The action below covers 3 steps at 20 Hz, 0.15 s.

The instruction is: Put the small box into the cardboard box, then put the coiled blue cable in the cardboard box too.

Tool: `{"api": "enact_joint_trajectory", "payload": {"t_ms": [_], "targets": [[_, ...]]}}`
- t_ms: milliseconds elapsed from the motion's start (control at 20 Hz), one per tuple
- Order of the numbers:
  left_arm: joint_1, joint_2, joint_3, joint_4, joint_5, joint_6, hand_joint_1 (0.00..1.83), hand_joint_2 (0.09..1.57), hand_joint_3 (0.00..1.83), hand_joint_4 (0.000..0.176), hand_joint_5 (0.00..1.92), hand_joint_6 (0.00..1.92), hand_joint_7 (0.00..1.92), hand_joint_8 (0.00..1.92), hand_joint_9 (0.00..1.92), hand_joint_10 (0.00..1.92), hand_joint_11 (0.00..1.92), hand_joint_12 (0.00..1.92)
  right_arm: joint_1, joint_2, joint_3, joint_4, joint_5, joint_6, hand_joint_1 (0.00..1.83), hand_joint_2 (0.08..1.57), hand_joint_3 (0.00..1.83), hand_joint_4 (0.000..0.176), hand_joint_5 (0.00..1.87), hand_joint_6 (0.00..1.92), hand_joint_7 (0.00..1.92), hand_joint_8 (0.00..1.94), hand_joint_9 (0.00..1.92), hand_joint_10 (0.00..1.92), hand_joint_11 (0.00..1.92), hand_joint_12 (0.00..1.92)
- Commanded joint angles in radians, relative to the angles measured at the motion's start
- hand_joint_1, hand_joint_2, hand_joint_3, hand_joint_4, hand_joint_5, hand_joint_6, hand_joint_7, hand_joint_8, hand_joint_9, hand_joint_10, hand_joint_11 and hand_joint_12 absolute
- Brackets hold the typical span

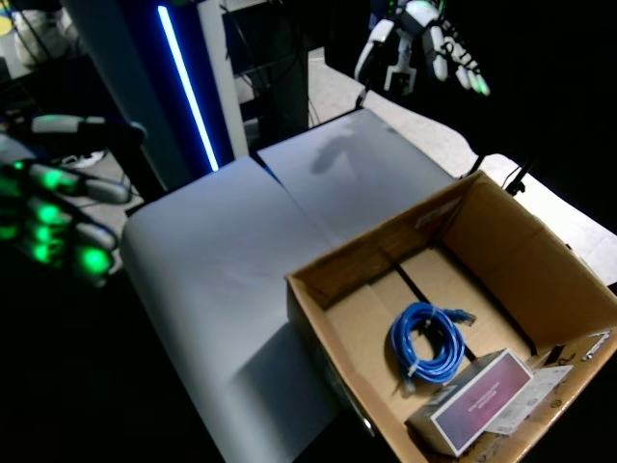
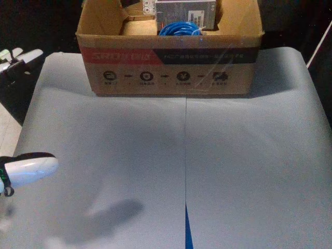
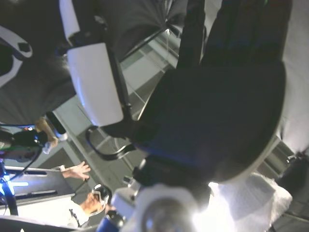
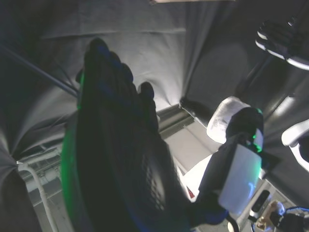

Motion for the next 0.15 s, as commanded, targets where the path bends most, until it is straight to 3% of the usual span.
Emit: {"api": "enact_joint_trajectory", "payload": {"t_ms": [0, 100], "targets": [[-0.005, 0.002, -0.001, 0.002, -0.126, -0.002, 0.71, 0.87, 0.00, 0.167, 0.26, 0.00, 0.18, 0.01, 0.11, 0.00, 0.05, 0.01, 0.006, 0.004, 0.003, 0.003, 0.130, 0.010, 0.77, 0.86, 0.01, 0.176, 0.00, 0.00, 0.00, 0.00, 0.00, 0.00, 0.00, 0.00], [-0.005, 0.002, -0.001, -0.002, -0.126, -0.002, 0.71, 0.87, 0.00, 0.164, 0.26, 0.00, 0.17, 0.00, 0.11, 0.00, 0.05, 0.01, 0.006, 0.003, 0.005, 0.004, 0.130, 0.010, 0.75, 0.88, 0.01, 0.176, 0.00, 0.00, 0.00, 0.00, 0.00, 0.00, 0.00, 0.00]]}}
